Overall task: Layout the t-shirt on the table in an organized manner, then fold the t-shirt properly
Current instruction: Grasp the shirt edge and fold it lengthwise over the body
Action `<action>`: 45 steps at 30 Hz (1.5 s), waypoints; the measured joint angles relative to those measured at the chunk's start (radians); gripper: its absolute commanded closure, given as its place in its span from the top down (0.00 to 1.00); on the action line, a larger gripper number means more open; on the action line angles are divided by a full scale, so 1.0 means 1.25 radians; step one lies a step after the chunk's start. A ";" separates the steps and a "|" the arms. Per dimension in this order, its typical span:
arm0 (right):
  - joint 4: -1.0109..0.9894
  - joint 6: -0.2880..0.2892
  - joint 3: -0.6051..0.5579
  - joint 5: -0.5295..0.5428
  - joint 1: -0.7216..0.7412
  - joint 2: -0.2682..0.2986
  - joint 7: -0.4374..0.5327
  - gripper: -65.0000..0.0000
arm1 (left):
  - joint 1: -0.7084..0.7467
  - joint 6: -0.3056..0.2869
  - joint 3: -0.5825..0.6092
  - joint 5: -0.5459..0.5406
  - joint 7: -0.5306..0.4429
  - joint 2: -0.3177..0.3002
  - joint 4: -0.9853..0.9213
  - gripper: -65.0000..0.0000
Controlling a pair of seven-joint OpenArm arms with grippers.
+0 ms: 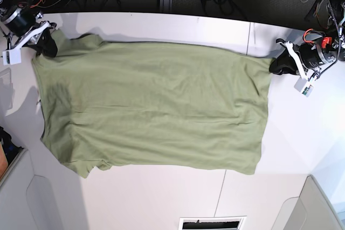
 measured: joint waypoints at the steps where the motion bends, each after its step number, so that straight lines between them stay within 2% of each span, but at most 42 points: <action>1: -0.001 0.000 0.000 -0.002 0.012 0.005 0.001 0.00 | 0.000 0.000 0.000 0.000 0.000 0.001 0.008 0.00; 6: -0.014 0.000 0.000 -0.008 0.023 0.013 -0.007 0.00 | 0.000 0.000 0.000 0.002 0.031 0.001 0.012 0.00; 9: -0.014 0.000 -0.001 -0.010 0.021 0.013 0.005 0.00 | -0.001 0.000 0.000 0.000 -0.010 0.001 0.012 0.00; 14: -0.014 0.000 -0.001 -0.015 0.040 0.013 0.014 0.00 | -0.049 -0.001 0.000 0.006 -0.016 0.004 0.011 0.00; 19: -0.039 0.000 -0.002 -0.034 0.109 0.013 0.014 0.00 | -0.101 -0.002 0.000 0.007 -0.015 0.004 0.011 0.00; 23: -0.119 0.004 -0.018 -0.044 0.186 0.017 0.018 0.00 | -0.153 -0.005 0.000 0.006 -0.024 0.005 -0.015 0.00; 30: -0.270 0.003 -0.085 -0.051 0.318 0.023 0.028 0.00 | -0.229 -0.005 0.000 0.040 -0.049 0.077 -0.145 0.00; 33: -0.314 0.003 -0.095 -0.089 0.364 0.023 0.033 0.00 | -0.269 -0.005 0.000 0.079 -0.070 0.102 -0.193 0.00; 36: -0.349 0.003 -0.095 -0.103 0.392 0.023 0.033 0.00 | -0.288 -0.004 0.000 0.084 -0.079 0.114 -0.239 0.00; 37: -0.354 0.002 -0.095 -0.103 0.395 0.023 0.034 0.03 | -0.288 -0.004 0.000 0.085 -0.079 0.116 -0.251 0.02; 39: -0.356 0.001 -0.095 -0.103 0.395 0.023 0.032 0.26 | -0.284 -0.003 0.000 0.089 -0.078 0.116 -0.264 0.23; 41: -0.356 0.000 -0.095 -0.103 0.392 0.025 0.024 0.41 | -0.282 -0.003 0.000 0.085 -0.078 0.116 -0.267 0.44; 42: -0.356 0.000 -0.094 -0.103 0.391 0.024 0.020 0.43 | -0.282 -0.003 0.000 0.063 -0.074 0.114 -0.267 0.50; 45: -0.345 0.000 -0.068 -0.073 0.387 0.022 -0.011 0.43 | -0.284 -0.003 0.000 -0.038 -0.018 0.104 -0.266 0.52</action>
